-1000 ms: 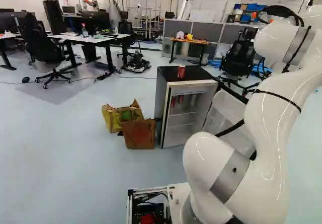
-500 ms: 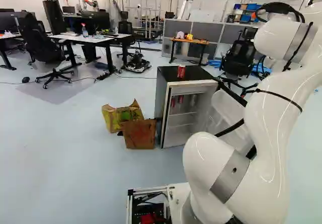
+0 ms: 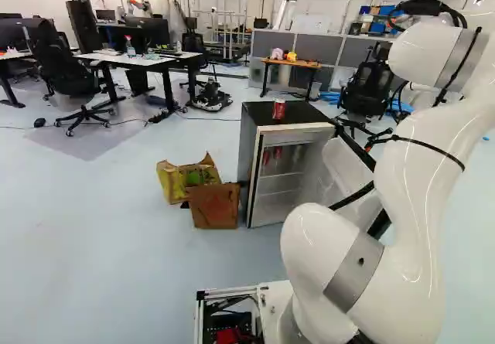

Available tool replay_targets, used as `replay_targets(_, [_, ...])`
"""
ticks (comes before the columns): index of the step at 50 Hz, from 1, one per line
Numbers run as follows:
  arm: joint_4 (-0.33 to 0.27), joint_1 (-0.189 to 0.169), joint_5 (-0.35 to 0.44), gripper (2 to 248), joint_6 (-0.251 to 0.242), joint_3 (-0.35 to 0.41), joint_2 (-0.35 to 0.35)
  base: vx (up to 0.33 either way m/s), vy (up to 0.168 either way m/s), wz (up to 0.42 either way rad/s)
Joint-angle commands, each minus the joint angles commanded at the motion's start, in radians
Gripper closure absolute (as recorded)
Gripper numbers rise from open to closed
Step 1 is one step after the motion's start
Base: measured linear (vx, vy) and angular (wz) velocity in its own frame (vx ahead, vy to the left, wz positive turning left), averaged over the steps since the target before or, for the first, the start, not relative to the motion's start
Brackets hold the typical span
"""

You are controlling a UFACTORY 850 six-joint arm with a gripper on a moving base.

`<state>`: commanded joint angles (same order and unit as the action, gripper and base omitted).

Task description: Grab a drink from the fridge

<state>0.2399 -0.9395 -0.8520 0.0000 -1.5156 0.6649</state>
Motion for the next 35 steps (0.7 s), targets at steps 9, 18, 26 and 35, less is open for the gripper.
replay_targets(9, [0.000,0.007,-0.008,3,0.000,0.021,-0.013,0.000,0.000,0.000])
replay_targets(18, [0.000,0.015,-0.016,3,0.000,0.042,-0.026,0.000,0.000,0.000])
replay_targets(26, [0.000,0.022,-0.022,3,0.000,0.061,-0.038,0.000,0.000,0.000])
replay_targets(35, [0.000,0.031,-0.030,3,0.000,0.083,-0.052,0.000,0.000,0.000])
